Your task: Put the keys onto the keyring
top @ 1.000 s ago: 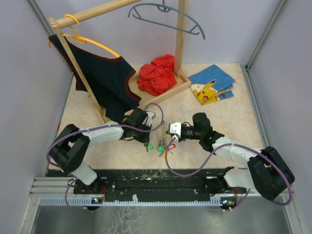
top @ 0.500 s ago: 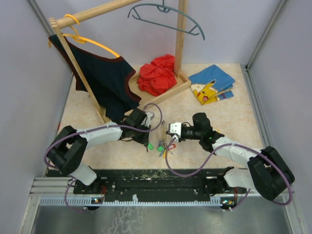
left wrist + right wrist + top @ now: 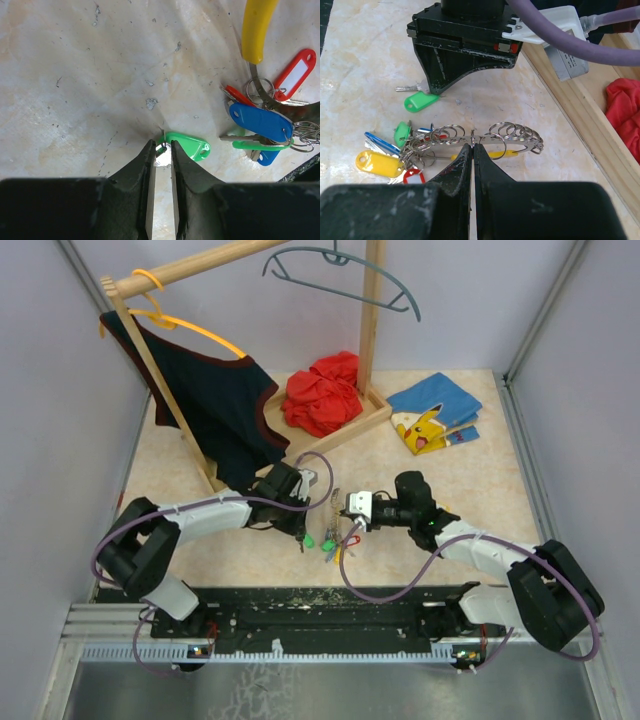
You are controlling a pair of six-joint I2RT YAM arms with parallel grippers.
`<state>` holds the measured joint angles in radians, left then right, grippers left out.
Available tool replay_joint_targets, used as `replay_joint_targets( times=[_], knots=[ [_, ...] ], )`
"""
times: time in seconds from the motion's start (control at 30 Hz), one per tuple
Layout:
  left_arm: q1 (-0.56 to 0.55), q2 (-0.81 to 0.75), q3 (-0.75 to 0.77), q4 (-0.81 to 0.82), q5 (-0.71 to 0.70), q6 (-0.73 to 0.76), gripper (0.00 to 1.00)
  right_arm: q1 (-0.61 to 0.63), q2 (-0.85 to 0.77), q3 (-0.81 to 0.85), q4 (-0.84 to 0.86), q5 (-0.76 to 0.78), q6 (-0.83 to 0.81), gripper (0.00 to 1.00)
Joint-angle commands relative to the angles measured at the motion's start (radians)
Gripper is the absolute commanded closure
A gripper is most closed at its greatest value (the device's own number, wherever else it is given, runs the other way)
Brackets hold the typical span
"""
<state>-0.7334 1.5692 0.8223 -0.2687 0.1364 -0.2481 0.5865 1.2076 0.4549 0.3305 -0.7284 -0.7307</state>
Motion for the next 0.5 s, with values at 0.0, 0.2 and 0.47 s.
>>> replay_joint_targets(
  times=[0.0, 0.2, 0.47],
  knots=[
    [-0.008, 0.017, -0.001, 0.013, 0.018, -0.006, 0.77, -0.002, 0.006, 0.039, 0.051, -0.035, 0.014, 1.00],
    [-0.016, 0.014, -0.004, 0.007, 0.009, -0.011, 0.80, -0.004, 0.004, 0.040, 0.054, -0.038, 0.016, 1.00],
    [-0.024, 0.000, -0.015, 0.019, -0.025, -0.001, 0.99, -0.007, 0.000, 0.035, 0.057, -0.042, 0.019, 1.00]
  ],
)
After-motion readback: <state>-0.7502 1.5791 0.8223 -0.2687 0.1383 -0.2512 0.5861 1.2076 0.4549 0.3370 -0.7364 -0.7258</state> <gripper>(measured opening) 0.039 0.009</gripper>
